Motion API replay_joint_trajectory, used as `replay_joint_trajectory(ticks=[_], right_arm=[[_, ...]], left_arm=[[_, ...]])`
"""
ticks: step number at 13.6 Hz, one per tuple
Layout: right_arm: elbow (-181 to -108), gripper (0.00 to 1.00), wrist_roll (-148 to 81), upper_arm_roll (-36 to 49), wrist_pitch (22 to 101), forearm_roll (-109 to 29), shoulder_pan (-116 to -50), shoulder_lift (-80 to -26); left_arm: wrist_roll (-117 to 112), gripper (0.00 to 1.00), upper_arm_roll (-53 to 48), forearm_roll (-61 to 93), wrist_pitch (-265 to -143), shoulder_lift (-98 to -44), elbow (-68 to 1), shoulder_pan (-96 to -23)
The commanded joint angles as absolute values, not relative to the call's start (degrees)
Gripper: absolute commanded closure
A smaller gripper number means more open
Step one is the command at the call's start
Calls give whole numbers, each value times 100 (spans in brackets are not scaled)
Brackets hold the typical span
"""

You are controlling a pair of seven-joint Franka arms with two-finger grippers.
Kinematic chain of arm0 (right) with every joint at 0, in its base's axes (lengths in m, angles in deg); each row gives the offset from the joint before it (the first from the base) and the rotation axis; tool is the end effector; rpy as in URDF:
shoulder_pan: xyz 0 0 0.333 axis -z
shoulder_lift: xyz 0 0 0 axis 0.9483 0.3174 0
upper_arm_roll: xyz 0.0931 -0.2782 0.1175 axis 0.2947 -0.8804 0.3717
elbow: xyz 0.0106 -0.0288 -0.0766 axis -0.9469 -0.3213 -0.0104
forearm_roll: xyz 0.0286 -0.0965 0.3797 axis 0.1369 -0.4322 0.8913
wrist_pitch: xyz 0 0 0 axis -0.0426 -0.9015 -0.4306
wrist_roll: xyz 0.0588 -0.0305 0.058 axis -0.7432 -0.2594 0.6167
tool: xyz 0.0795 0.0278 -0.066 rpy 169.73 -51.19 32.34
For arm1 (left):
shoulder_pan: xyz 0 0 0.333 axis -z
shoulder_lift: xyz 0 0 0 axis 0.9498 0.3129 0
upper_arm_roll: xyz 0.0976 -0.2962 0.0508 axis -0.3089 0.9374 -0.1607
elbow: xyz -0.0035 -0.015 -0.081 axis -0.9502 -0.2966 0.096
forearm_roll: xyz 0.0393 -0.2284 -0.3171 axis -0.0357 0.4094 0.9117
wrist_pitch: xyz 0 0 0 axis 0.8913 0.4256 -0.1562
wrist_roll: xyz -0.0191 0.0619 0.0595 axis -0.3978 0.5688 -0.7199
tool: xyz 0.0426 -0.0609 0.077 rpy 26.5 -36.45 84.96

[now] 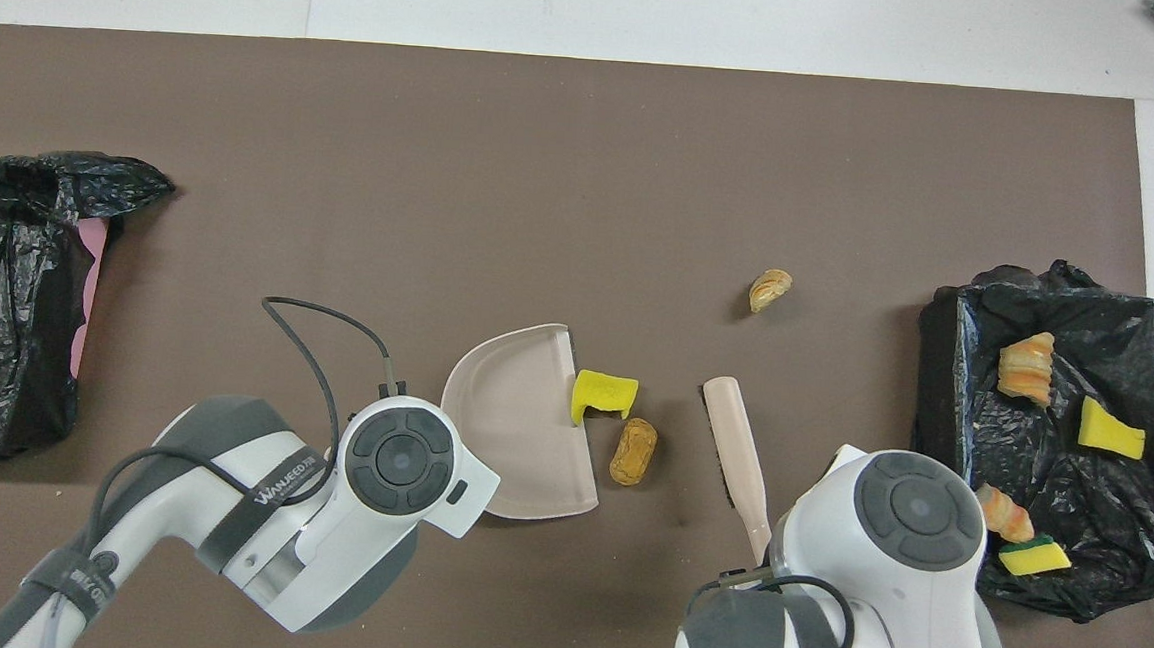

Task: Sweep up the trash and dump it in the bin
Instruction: 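Sweep the sponge and bread pieces with the brush into the held dustpan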

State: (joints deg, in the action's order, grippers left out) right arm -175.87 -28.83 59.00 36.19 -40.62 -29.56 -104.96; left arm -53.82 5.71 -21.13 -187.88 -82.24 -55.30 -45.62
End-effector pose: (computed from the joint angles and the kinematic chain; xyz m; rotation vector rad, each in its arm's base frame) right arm 0.3666 0.1882 0.4131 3.0600 0.3263 -0.5010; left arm 0.4006 -0.2948 0.3539 -2.2580 1.9054 0.1879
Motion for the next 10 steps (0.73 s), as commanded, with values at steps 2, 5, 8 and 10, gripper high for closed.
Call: replay_joint_trajectory(ticks=[2,5,8,10], right_arm=[[-17833,100,-2700,6456,4214,-3795,-2721,-10448],[-17825,100,-2744,7262,4565,-2980,-2396,-10386],[-17580,100,-2744,7634,4496,-2309,-2421,-10413],[-17342,100,-2735,7653,4382,-2300,-2369,-10395]], left_arm=[[-4925,100,506,-2263,-18687,-8366,-5674,-4276],[-4854,100,514,-2263,-18669,-8366,-5674,-4276],[-4863,100,523,-2263,-18687,-8357,-5674,-4302],[-4863,100,523,-2263,-18731,-8348,-5674,-4311]])
